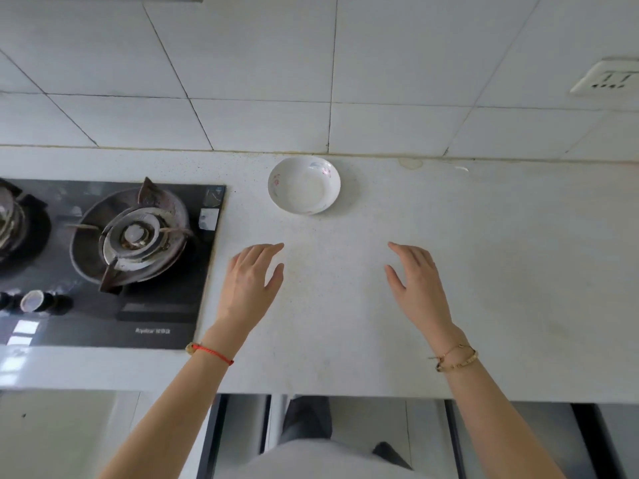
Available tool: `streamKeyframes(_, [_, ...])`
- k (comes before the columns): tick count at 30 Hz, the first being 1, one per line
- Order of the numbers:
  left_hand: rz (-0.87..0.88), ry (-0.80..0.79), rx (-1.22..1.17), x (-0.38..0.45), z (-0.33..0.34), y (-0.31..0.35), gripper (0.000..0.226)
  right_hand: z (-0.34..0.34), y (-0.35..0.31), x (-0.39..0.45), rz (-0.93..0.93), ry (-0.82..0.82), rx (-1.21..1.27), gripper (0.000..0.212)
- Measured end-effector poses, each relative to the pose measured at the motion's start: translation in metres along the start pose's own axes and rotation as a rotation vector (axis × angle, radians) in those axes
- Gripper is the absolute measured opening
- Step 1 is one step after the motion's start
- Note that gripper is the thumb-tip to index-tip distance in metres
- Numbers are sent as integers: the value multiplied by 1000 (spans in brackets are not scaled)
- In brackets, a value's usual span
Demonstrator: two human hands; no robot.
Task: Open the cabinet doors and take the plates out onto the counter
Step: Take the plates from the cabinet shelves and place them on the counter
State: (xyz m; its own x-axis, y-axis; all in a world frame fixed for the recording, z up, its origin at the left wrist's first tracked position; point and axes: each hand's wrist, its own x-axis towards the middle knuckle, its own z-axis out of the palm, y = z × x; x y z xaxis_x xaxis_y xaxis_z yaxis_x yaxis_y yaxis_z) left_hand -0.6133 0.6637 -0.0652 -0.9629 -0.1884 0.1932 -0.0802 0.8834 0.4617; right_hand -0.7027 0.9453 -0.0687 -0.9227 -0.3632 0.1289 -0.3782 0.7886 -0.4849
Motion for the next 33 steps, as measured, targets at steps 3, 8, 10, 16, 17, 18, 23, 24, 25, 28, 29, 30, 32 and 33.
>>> streamKeyframes(3, [14,29,32,-50,-3,28,33,-22,9,-50,-25,7,5,40])
streamKeyframes(8, [-18,105,45,-140,0,90,32,-59,36,-134,-59,18,32,39])
streamKeyframes(10, [-46,126,35,-175,3,117,31,-70,48,-167,-75,16,41,38])
streamKeyframes(16, [-176,128,-6,-279,13,181,34,-93,82,-265,-93,-26,69,38])
streamKeyframes(17, [-195,125,-5,-295,14,189,35,-96,86,-280,-93,-33,77,38])
streamKeyframes(18, [-213,121,-3,-308,15,196,35,-98,89,-292,-91,-38,83,38])
streamKeyframes(23, [-251,97,8,-369,16,222,33,-109,99,-349,-90,-66,81,38])
streamKeyframes(24, [-250,88,13,-379,16,224,33,-109,99,-359,-90,-63,81,38])
streamKeyframes(25, [-251,78,15,-386,17,226,33,-110,100,-367,-90,-60,79,38])
streamKeyframes(28, [-245,56,14,-402,19,230,33,-110,103,-389,-75,-56,68,37])
streamKeyframes(29, [-240,54,8,-405,19,231,33,-110,103,-394,-65,-58,66,37])
streamKeyframes(30, [-236,51,1,-407,20,232,33,-109,103,-399,-55,-60,65,37])
streamKeyframes(32, [-226,38,-11,-411,21,231,33,-105,103,-408,-38,-53,62,37])
streamKeyframes(33, [-220,26,-14,-412,21,230,33,-104,103,-412,-29,-49,59,37])
